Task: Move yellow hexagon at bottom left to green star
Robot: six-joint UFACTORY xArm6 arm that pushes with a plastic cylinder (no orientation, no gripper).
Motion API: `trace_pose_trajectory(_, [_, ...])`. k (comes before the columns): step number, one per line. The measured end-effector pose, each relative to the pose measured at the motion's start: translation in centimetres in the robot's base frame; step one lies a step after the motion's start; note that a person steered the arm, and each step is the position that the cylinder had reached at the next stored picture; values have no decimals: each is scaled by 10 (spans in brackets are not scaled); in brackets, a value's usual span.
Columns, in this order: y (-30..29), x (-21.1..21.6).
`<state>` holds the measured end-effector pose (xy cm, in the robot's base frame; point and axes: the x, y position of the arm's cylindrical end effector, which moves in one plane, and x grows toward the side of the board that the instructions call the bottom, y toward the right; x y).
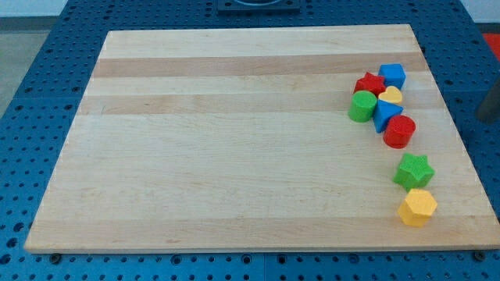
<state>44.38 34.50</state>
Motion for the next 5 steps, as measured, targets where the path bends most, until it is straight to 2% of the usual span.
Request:
trace_pose_trajectory(2, [-34,146])
trace_pose_trajectory(3, [-42,174])
trace_pose_trajectory(4, [-70,173])
trace_pose_trajectory(5, [-130,174])
